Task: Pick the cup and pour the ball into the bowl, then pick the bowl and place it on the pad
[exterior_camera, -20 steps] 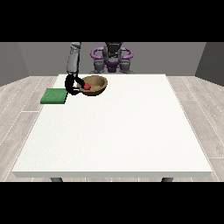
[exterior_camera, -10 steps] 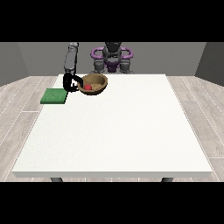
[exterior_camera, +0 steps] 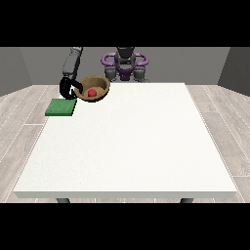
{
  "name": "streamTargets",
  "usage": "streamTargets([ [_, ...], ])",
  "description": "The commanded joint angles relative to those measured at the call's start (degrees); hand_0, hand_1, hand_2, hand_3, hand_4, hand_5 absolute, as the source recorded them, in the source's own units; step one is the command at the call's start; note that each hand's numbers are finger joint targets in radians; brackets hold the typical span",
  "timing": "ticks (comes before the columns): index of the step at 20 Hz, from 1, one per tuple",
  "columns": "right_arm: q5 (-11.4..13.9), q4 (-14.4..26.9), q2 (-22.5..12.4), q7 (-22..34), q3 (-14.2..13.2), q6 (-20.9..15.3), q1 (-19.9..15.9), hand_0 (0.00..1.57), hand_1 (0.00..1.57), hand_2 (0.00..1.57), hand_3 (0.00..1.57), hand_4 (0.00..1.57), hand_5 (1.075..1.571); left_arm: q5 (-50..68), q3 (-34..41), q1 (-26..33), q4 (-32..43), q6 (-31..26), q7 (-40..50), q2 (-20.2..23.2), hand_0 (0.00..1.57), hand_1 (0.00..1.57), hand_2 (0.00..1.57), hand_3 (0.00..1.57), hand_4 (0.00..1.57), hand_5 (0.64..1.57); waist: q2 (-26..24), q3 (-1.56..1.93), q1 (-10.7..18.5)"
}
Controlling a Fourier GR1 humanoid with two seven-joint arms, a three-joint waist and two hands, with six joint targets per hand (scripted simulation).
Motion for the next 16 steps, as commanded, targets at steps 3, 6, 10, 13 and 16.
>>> streamTargets([
  [3,2.6,0.0,-17.0,3.9,-6.2,-1.6,-3.1,1.57,1.57,1.57,0.58,1.09,1.564,0.3,1.3,2.3,1.2,-1.4,-3.2,0.1,0.0,0.0,0.0,0.0,1.21,1.548,0.3,-2.72,-2.2],
  [6,0.0,3.5,-20.5,1.0,-10.6,1.1,-4.5,1.57,1.57,1.57,0.58,1.09,1.564,1.1,2.7,3.5,1.9,-4.0,-7.8,1.3,0.0,0.0,0.0,0.0,1.21,1.551,5.0,-2.6,-1.4],
  [10,0.6,6.9,-18.8,-2.1,-10.5,1.7,-5.9,1.57,1.57,1.57,0.49,1.07,1.568,1.9,3.3,3.1,4.2,-4.7,-8.5,4.2,0.0,0.0,0.0,0.0,1.22,1.553,5.2,-2.58,-1.7],
  [13,0.5,8.8,-15.4,-0.5,-9.7,-0.3,-8.8,1.57,1.57,1.57,0.49,1.07,1.567,1.0,1.5,1.3,2.9,-2.5,-7.9,3.7,0.0,0.0,0.0,0.0,1.21,1.551,5.8,-2.57,-1.3],
  [16,0.6,11.2,-12.7,-2.8,-10.4,-3.9,-10.5,1.57,1.57,1.57,0.45,1.04,1.57,3.1,1.9,0.6,2.9,-4.8,-8.3,4.3,0.0,0.0,0.0,0.0,1.21,1.556,8.2,-2.57,1.2],
])
